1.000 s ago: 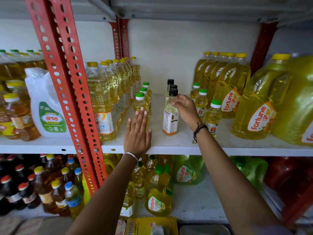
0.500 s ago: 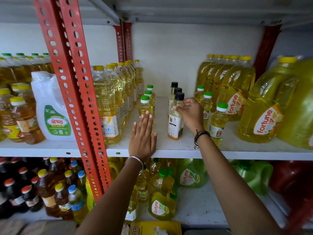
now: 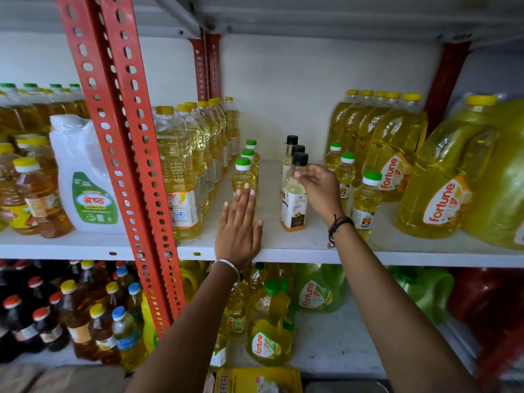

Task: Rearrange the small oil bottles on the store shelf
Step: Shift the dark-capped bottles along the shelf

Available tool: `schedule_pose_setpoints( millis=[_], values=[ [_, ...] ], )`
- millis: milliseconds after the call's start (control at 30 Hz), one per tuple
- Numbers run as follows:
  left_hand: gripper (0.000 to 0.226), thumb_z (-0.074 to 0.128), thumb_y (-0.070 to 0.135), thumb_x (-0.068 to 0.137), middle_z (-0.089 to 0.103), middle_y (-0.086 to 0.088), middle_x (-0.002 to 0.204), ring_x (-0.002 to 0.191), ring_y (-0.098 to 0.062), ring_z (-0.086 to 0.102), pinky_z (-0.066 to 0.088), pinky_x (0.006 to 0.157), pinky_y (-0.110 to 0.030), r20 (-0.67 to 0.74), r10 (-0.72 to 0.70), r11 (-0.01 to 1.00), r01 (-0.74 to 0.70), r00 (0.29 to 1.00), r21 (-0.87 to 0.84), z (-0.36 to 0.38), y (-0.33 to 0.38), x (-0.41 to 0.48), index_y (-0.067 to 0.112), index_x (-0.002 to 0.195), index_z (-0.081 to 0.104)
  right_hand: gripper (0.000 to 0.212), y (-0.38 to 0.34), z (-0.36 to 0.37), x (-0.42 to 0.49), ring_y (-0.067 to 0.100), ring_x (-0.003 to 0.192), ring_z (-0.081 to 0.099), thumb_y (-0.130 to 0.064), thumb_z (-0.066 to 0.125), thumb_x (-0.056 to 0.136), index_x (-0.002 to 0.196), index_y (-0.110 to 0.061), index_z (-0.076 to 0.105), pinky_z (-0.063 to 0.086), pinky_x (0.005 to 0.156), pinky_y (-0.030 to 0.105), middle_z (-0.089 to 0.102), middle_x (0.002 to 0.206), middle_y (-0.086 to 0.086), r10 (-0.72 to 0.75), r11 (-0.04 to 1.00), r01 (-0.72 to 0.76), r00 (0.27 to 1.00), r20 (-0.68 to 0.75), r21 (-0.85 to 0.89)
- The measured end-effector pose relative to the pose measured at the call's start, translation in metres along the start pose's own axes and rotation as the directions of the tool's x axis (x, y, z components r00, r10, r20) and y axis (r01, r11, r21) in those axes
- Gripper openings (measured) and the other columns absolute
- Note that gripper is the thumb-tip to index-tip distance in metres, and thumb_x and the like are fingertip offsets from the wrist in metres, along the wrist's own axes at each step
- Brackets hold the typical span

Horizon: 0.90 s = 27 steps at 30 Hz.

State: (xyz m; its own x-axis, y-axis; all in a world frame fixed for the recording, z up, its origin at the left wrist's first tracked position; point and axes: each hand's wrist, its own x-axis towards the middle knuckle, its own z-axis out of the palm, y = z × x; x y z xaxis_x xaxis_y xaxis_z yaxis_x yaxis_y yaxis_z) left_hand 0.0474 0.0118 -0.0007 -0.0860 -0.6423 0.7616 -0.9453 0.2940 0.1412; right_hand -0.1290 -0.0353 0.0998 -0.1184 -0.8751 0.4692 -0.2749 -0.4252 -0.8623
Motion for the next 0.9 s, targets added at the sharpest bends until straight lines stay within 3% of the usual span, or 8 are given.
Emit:
schedule_pose_setpoints(
  millis=[300, 400, 533, 700, 900],
  values=[
    [0.062, 0.024, 0.035, 0.099, 0.007, -0.006, 0.159, 0.148, -0.019, 0.003, -0.005, 0.119, -0.036, 0.001, -0.005, 1.0, 0.005, 1.0, -0.009, 0.001, 0.0, 0.0, 0.008, 0.151, 0.007, 0.037, 0.002, -0.003, 0.002, 0.02, 0.087, 0.065, -0.018, 0.078, 0.072, 0.103, -0.004, 0.063, 0.053, 0.079, 0.029, 0.069, 0.1, 0.013, 0.013, 0.998, -0.009, 0.998, -0.06, 0.056],
    [0.062, 0.023, 0.035, 0.099, 0.007, -0.006, 0.16, 0.148, -0.018, 0.002, -0.005, 0.119, -0.036, 0.004, -0.008, 1.0, 0.009, 1.0, -0.008, 0.002, 0.0, 0.0, 0.008, 0.151, 0.006, 0.042, 0.004, -0.002, 0.001, 0.018, 0.092, 0.064, -0.019, 0.076, 0.075, 0.111, -0.001, 0.061, 0.052, 0.081, 0.026, 0.067, 0.104, 0.01, 0.007, 0.999, -0.007, 1.0, -0.007, 0.049],
    [0.061, 0.024, 0.034, 0.098, 0.007, -0.006, 0.159, 0.148, -0.017, 0.002, -0.005, 0.119, -0.036, 0.0, 0.0, 1.0, 0.0, 1.0, -0.009, 0.0, 0.0, -0.001, 0.008, 0.152, 0.008, 0.033, 0.004, -0.004, 0.002, 0.023, 0.096, 0.067, -0.015, 0.071, 0.079, 0.108, 0.0, 0.065, 0.054, 0.087, 0.035, 0.071, 0.107, 0.017, -0.011, 0.999, 0.01, 1.0, 0.023, 0.03],
    [0.061, 0.025, 0.034, 0.098, 0.007, -0.005, 0.159, 0.148, -0.017, 0.002, -0.005, 0.119, -0.035, 0.004, -0.003, 1.0, 0.003, 1.0, -0.005, 0.0, 0.0, 0.0, 0.008, 0.152, 0.011, 0.023, -0.001, -0.01, -0.004, 0.015, 0.089, 0.065, -0.01, 0.066, 0.083, 0.106, -0.003, 0.067, 0.05, 0.073, 0.012, 0.071, 0.105, 0.014, -0.051, 0.999, 0.05, 0.996, 0.074, 0.007],
    [0.061, 0.024, 0.034, 0.099, 0.006, -0.005, 0.159, 0.148, -0.016, 0.001, -0.006, 0.119, -0.035, 0.012, -0.008, 1.0, 0.008, 1.0, -0.002, 0.001, 0.0, 0.0, 0.008, 0.152, 0.007, 0.024, -0.008, -0.02, -0.018, 0.01, 0.084, 0.065, -0.009, 0.066, 0.084, 0.107, -0.004, 0.067, 0.048, 0.067, 0.003, 0.069, 0.1, 0.006, -0.078, 0.997, 0.075, 0.992, 0.098, 0.036]
  ],
)
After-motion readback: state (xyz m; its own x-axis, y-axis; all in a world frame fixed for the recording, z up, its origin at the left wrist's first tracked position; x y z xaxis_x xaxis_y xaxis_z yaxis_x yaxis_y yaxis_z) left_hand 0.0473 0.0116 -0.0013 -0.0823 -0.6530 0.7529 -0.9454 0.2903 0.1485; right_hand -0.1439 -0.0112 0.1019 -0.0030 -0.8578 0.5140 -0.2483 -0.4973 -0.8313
